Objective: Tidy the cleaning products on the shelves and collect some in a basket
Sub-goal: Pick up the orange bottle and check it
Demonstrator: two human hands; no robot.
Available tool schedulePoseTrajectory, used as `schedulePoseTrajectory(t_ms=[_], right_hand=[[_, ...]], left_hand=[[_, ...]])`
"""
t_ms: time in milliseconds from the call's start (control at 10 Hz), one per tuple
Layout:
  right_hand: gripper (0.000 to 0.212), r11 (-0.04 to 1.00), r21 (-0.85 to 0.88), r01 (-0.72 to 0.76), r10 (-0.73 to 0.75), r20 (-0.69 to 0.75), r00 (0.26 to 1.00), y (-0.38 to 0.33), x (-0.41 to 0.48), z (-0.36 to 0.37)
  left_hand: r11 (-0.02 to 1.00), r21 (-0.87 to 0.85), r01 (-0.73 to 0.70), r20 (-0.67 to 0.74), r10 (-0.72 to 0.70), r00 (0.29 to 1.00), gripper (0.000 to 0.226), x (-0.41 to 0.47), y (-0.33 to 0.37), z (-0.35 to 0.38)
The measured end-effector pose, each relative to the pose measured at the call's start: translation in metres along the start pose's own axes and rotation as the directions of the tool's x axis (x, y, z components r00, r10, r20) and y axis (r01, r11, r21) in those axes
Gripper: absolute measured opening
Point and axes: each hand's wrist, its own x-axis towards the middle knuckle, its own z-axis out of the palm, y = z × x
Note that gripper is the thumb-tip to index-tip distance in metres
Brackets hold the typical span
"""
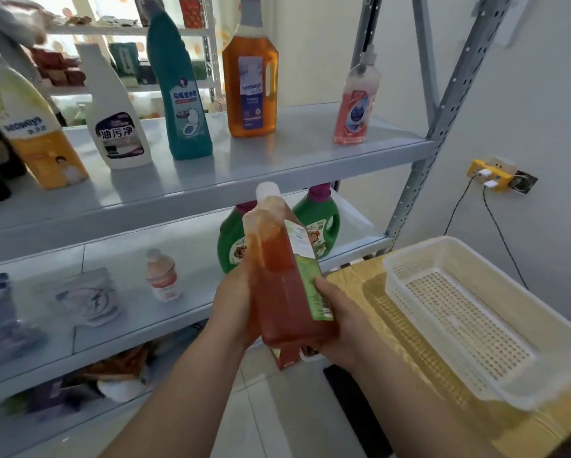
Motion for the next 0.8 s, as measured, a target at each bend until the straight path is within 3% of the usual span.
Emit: schedulePoseTrajectory(t_ms=[100, 200, 300, 400, 500, 600, 700, 800], right_hand=[[0.034, 0.995, -0.089, 0.051, -0.052, -0.01, 0.999, -0.002, 0.004, -0.017], [0.035, 0.971, -0.224, 0.082, -0.093, -0.038, 0.995, -0.008, 0.005, -0.028], [0.041, 0.87, -0.466, 0.163, -0.218, -0.066, 0.974, -0.019, 0.008, -0.034], [0.024, 0.803, -0.572, 0.167, -0.251, -0.07, 0.966, -0.039, 0.012, -0.035], [0.039, 0.902, -0.431, 0.034, -0.06, -0.047, 0.997, -0.054, 0.023, -0.04], [0.082, 0.889, -0.392, -0.239, 0.203, -0.132, 0.97, -0.047, 0.038, -0.054], [0.085, 0.933, -0.12, -0.34, 0.336, -0.05, 0.94, -0.03, 0.048, -0.06], [0.051, 0.95, 0.079, -0.302, 0.306, -0.055, 0.95, -0.024, 0.049, -0.052]], left_hand=[[0.994, -0.09, 0.056, 0.054, -0.051, 0.997, 0.077, 0.002, -0.004, -0.003], [0.996, 0.059, -0.064, 0.072, 0.059, 0.996, 0.054, 0.0, -0.006, -0.005], [0.833, 0.527, -0.168, -0.004, 0.2, 0.98, 0.02, 0.012, -0.012, 0.0], [0.893, 0.447, -0.052, -0.067, 0.091, 0.994, 0.03, 0.022, -0.022, 0.007], [0.966, -0.05, 0.252, -0.053, -0.254, 0.966, 0.023, 0.023, -0.035, 0.018], [0.902, -0.251, 0.352, 0.011, -0.361, 0.933, 0.033, 0.022, -0.051, 0.034], [0.892, -0.245, 0.379, 0.036, -0.382, 0.923, 0.049, 0.022, -0.066, 0.042], [0.891, -0.164, 0.423, 0.036, -0.423, 0.905, 0.04, 0.013, -0.067, 0.056]])
